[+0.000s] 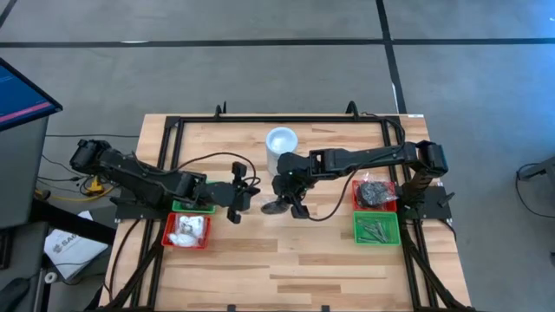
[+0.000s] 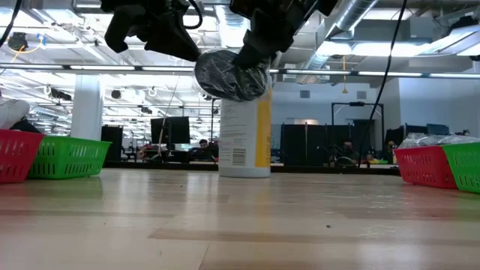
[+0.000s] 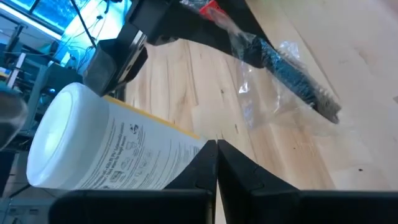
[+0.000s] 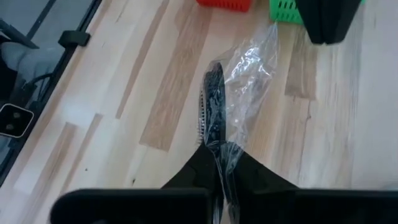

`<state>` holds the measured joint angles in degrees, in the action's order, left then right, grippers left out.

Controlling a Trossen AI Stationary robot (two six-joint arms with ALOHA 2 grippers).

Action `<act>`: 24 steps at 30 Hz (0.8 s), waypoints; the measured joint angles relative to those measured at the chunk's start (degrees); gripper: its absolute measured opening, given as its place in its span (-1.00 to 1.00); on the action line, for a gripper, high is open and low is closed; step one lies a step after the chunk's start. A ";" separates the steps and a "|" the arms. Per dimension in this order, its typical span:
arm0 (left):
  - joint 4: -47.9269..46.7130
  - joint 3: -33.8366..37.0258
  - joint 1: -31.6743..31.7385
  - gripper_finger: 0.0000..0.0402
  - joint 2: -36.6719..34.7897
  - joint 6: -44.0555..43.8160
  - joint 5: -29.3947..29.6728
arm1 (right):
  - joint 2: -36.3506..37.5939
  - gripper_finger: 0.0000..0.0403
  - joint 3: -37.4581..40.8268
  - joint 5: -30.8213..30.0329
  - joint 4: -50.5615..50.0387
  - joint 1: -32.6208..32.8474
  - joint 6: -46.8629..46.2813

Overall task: Pick & Place Travel size toiletries
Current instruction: Put the hairbrush into the right red bin

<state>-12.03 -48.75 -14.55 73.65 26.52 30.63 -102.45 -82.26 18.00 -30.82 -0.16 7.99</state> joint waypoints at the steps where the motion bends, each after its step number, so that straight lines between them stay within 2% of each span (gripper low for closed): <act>1: 0.01 0.00 0.00 -0.98 0.00 -0.01 0.00 | 0.00 -0.98 0.00 0.00 -0.35 0.00 0.01; 8: 0.02 0.00 0.38 -0.98 0.00 -3.16 -0.04 | 0.61 -0.98 -0.07 -0.03 -5.89 -0.56 0.09; 24: 0.04 0.00 0.22 -0.98 0.00 -9.91 -0.20 | 3.33 -0.99 -0.04 -0.51 -26.62 -2.51 -2.00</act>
<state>-11.98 -48.75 -14.33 73.65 16.62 30.44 -99.12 -82.30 17.49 -57.45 -2.67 5.99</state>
